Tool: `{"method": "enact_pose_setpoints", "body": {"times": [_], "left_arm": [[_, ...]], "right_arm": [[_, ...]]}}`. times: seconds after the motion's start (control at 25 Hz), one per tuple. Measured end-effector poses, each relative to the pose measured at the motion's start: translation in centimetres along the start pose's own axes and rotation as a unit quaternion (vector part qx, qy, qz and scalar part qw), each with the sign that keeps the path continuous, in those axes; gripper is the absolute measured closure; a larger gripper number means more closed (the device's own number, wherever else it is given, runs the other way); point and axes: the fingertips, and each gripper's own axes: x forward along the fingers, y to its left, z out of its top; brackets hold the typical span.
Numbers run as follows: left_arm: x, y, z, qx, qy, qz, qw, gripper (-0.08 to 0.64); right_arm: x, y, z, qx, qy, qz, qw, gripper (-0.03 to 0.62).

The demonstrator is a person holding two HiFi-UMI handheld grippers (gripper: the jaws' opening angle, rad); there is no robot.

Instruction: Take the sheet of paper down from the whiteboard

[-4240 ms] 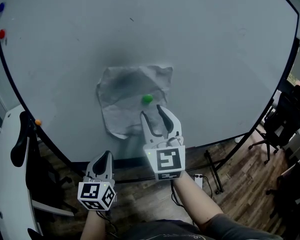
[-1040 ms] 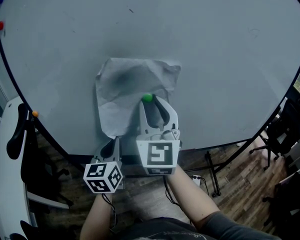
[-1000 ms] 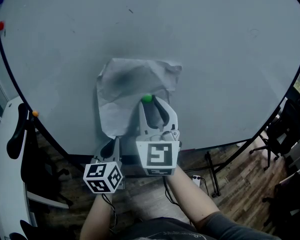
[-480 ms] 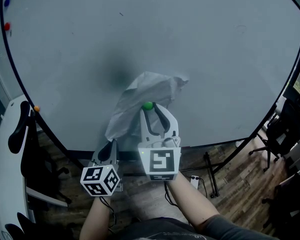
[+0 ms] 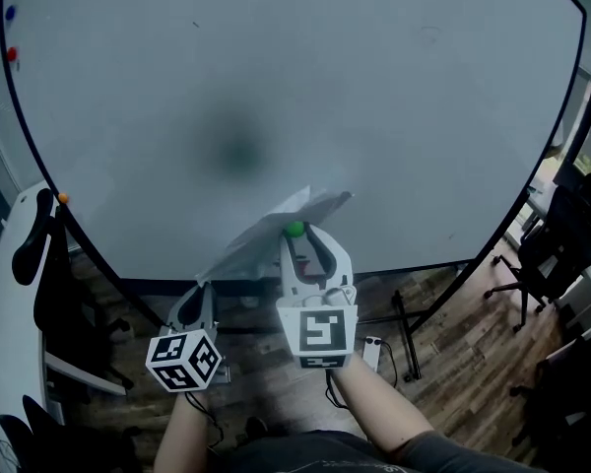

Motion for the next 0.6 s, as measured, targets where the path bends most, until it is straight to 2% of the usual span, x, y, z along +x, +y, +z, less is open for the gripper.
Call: {"method": "enact_pose_setpoints", "body": {"times": [0.24,0.4,0.6], "left_arm": [[-3.1,-1.2,-3.9,-0.007,0.028,0.03,0.9991,0.548],[-5.1,-2.9,-6.1,0.0,0.042,0.044,0.9981,0.548],[-7.8,-4.1,-8.1,-0.004,0.051,0.07,0.9963,0.548]], "right_arm": [[-3.8,-2.6,-3.1,0.006,0.035,-0.002,0.999,0.468],[-6.4,-3.8,-4.9,0.012,0.048,0.01,0.999,0.468],[-9.7,-4.3,-8.4,0.021,0.09,0.027,0.995,0.468]]}}
